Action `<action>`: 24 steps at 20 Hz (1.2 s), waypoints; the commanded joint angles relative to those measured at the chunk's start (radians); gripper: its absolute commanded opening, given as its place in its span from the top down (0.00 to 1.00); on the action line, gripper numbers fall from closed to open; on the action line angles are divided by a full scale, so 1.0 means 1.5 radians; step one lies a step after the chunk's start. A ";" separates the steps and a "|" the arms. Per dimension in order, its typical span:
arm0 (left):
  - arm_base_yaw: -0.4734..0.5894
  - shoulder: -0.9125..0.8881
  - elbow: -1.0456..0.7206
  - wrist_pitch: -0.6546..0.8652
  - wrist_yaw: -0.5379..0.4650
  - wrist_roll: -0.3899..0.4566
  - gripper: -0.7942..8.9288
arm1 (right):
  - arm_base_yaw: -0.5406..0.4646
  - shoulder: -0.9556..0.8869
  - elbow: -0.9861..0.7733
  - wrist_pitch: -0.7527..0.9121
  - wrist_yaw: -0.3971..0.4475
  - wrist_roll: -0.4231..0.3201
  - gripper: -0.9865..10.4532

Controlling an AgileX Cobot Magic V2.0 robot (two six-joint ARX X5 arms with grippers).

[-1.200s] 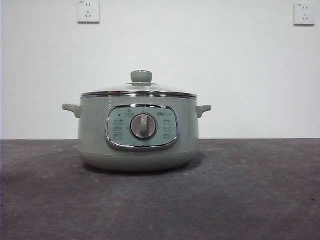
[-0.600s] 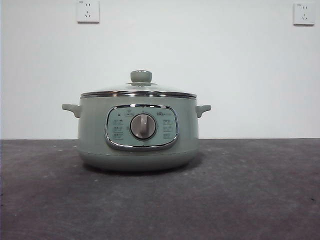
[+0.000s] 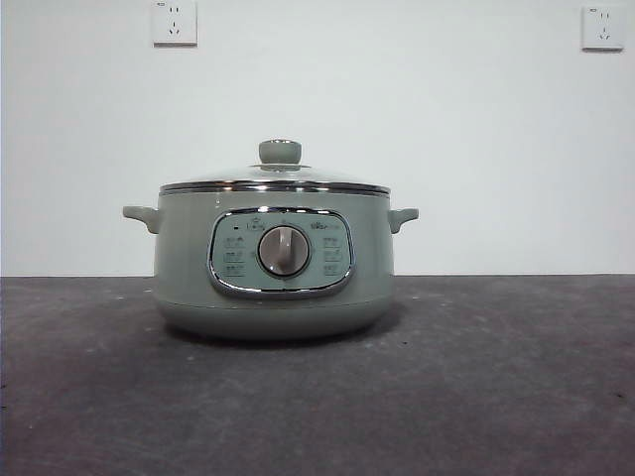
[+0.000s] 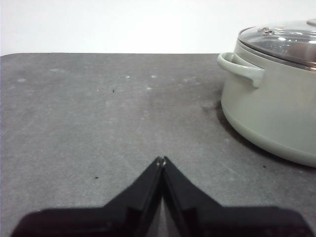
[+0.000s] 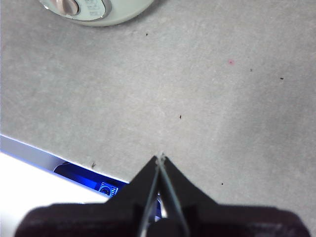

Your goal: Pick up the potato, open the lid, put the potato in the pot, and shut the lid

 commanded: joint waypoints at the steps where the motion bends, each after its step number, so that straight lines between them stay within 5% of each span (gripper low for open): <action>1: -0.001 -0.002 -0.006 0.003 -0.001 0.003 0.92 | 0.000 0.000 -0.007 -0.015 0.003 0.000 0.91; 14: -0.001 0.040 -0.006 0.003 -0.002 0.003 0.92 | -0.001 -0.005 -0.007 -0.015 0.003 -0.001 0.91; 16: -0.001 0.044 -0.006 0.003 -0.002 0.003 0.92 | -0.022 -0.021 -0.007 -0.015 0.029 -0.074 0.91; 21: -0.001 0.048 -0.006 0.003 -0.002 0.003 0.92 | -0.183 -0.115 -0.084 0.104 0.033 -0.126 0.91; 24: -0.001 0.048 -0.006 0.003 -0.002 0.003 0.92 | -0.319 -0.225 -0.255 0.360 0.020 -0.168 0.91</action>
